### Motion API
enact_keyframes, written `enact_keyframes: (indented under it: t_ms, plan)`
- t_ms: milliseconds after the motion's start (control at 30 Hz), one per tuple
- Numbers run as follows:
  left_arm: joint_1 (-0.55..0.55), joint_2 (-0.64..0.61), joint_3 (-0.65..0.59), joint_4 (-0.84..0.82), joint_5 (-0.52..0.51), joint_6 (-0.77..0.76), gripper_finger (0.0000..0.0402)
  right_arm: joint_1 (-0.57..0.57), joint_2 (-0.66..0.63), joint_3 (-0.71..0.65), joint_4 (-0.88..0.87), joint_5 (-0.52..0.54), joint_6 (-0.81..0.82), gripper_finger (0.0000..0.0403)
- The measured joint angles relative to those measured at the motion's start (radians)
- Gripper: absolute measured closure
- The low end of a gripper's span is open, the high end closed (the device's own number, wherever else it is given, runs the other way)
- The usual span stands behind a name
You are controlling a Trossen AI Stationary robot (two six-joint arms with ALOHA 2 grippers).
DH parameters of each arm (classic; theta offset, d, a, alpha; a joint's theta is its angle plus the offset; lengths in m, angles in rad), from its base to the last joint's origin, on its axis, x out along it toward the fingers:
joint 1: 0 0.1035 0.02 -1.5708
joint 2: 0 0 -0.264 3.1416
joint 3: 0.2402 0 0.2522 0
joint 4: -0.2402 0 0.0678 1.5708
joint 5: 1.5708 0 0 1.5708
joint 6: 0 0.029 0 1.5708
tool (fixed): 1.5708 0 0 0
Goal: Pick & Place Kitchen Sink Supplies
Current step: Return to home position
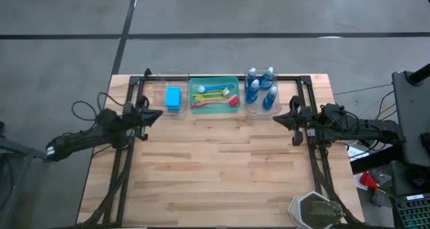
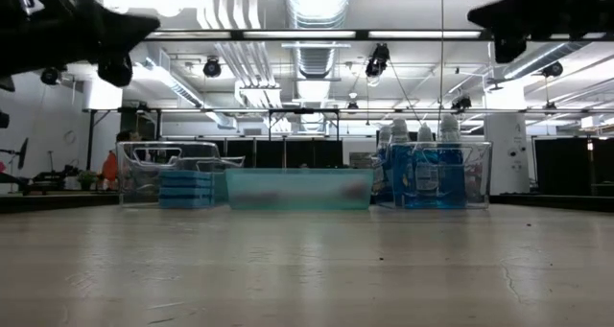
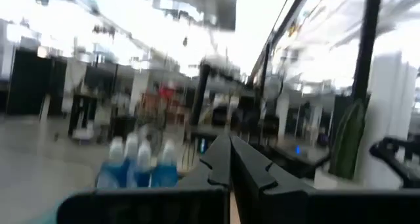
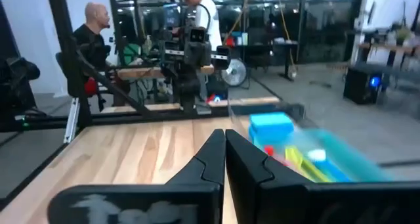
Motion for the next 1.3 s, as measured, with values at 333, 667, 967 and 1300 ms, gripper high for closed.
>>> enact_keyframes:
  t_ms: [333, 667, 967, 1300]
  plan:
    - [-0.001, -0.005, -0.009, -0.085, 0.016, -0.026, 0.0394, 0.0, -0.212, -0.159, 0.019, -0.006, 0.07, 0.0394]
    - [-0.001, -0.003, -0.022, -0.133, 0.036, -0.157, 0.0394, -0.001, -0.264, -0.235, -0.033, 0.001, 0.171, 0.0394]
    - [-0.002, 0.002, -0.022, -0.141, 0.046, -0.223, 0.0394, 0.0, -0.182, -0.289, -0.033, 0.002, 0.171, 0.0394]
    - [-0.002, 0.002, -0.023, -0.141, 0.046, -0.222, 0.0394, 0.0, -0.115, -0.289, -0.034, 0.003, 0.171, 0.0394]
